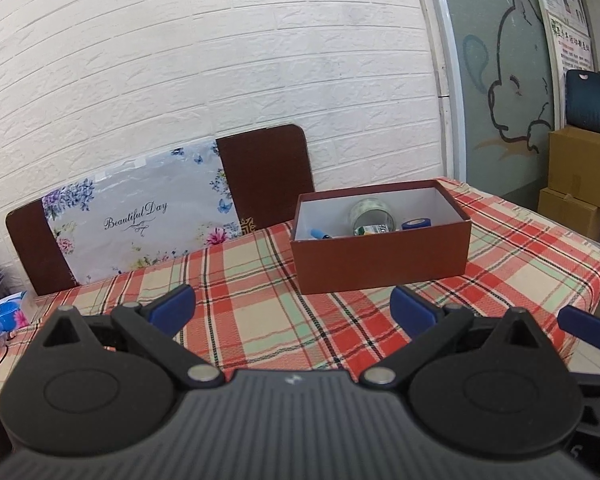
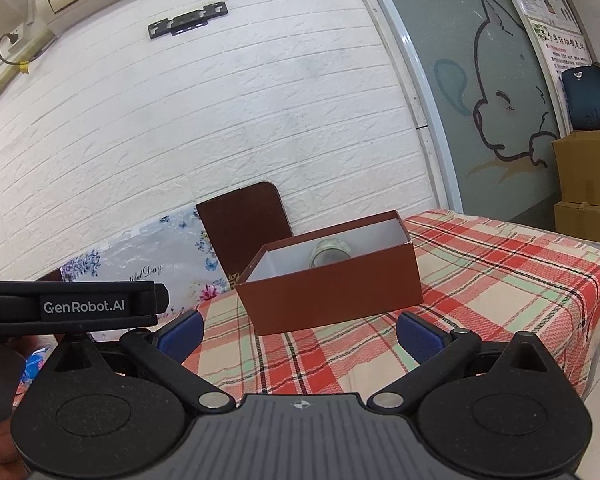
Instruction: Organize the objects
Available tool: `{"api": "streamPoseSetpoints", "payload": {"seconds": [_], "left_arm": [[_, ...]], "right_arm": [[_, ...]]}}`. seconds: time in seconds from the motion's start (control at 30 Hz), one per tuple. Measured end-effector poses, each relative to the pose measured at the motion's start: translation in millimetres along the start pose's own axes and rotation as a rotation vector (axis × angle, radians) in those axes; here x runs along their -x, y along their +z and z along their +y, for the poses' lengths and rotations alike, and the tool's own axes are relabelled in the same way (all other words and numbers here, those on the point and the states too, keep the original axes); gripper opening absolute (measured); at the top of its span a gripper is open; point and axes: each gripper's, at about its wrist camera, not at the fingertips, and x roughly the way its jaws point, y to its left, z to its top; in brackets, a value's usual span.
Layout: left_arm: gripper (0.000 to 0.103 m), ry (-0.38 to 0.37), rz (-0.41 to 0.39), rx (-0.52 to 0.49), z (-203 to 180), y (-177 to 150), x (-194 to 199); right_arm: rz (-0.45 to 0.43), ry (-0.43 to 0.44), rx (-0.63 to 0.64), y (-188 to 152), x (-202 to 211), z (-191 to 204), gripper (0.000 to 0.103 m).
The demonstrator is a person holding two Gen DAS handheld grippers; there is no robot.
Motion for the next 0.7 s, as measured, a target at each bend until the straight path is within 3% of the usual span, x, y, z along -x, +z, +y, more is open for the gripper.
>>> {"api": "streamPoseSetpoints", "payload": {"seconds": [0.33, 0.53, 0.7], "left_arm": [[0.103, 0.041, 0.012, 0.03, 17.7, -8.8, -0.1], [0.103, 0.04, 0.05, 0.066, 24.9, -2.4, -25.7], [0.103, 0.046, 0.069, 0.072, 25.7, 4.6, -49.4]], "right_arm": [[-0.001, -0.01, 0.048, -5.3, -2.9, 10.2, 0.102], [0.072, -0.045, 0.103, 7.7, -44.9, 12.7, 0.102], [0.078, -0.07, 0.142, 13.1, -67.4, 15.2, 0.102]]}}
